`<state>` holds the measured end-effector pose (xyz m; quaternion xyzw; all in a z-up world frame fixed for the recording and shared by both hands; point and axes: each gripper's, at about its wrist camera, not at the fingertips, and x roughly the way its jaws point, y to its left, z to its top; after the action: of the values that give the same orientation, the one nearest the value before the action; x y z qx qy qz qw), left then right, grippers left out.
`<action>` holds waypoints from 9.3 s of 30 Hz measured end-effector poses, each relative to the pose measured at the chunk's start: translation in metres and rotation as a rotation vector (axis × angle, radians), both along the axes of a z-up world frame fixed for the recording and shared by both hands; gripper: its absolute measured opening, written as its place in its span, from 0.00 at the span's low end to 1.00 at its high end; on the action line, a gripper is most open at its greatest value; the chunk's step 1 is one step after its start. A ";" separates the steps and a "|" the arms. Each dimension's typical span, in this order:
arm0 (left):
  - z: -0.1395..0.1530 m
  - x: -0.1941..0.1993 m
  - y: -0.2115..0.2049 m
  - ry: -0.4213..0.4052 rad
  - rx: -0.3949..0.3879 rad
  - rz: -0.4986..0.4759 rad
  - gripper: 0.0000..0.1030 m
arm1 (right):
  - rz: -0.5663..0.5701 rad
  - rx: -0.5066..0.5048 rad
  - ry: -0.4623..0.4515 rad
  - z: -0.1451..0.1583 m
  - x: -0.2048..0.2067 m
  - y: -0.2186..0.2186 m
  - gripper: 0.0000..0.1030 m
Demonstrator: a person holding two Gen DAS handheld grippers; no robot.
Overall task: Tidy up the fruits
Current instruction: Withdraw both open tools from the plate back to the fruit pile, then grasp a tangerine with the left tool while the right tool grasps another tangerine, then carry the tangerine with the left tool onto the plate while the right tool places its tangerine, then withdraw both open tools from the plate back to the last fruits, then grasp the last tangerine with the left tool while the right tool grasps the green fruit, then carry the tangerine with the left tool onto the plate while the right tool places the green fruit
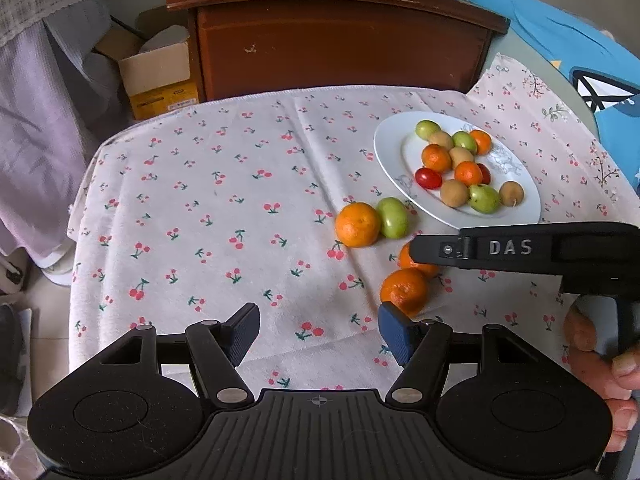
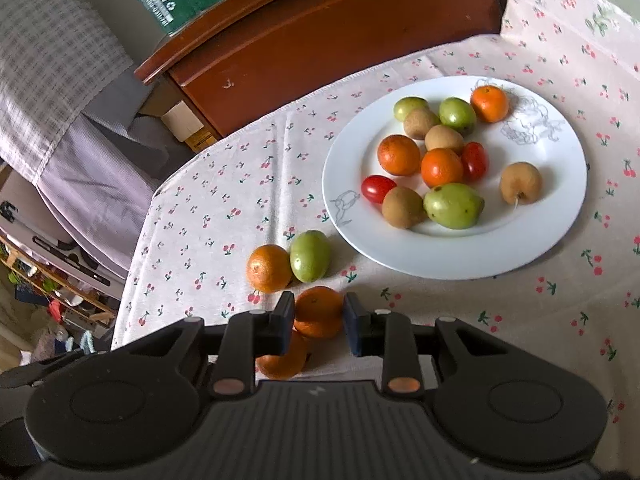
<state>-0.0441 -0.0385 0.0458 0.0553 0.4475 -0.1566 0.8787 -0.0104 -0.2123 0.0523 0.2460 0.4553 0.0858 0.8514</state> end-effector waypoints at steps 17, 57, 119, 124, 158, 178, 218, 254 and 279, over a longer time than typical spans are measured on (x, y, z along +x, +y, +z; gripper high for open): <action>-0.009 -0.006 -0.015 -0.001 -0.044 -0.081 0.63 | 0.033 -0.026 -0.017 -0.002 0.001 0.007 0.28; 0.015 0.004 -0.044 -0.116 -0.162 -0.065 0.28 | -0.093 0.034 -0.089 0.035 -0.024 -0.050 0.28; 0.059 0.105 -0.067 -0.124 -0.243 -0.032 0.63 | -0.262 0.017 -0.083 0.043 0.031 -0.109 0.31; 0.067 0.094 -0.049 -0.147 -0.188 0.004 0.68 | -0.213 -0.005 -0.106 0.047 0.028 -0.098 0.31; 0.040 0.068 0.012 -0.067 -0.069 0.150 0.70 | 0.148 -0.072 -0.099 0.003 0.024 0.005 0.31; 0.030 0.073 0.022 -0.023 -0.091 0.176 0.70 | 0.141 -0.069 -0.091 -0.008 0.036 0.009 0.24; -0.016 0.068 -0.029 0.019 -0.055 -0.024 0.62 | 0.282 -0.165 -0.059 0.009 0.003 0.004 0.26; 0.032 0.071 -0.054 -0.213 -0.176 -0.075 0.29 | 0.046 -0.129 -0.166 0.056 0.011 -0.062 0.26; 0.002 0.087 -0.110 -0.110 -0.241 -0.133 0.29 | -0.270 -0.079 -0.106 0.028 0.045 -0.127 0.26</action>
<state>0.0434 -0.1484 0.0479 -0.0126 0.3720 -0.2640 0.8898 0.0342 -0.3391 0.0805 0.2664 0.3755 -0.0344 0.8870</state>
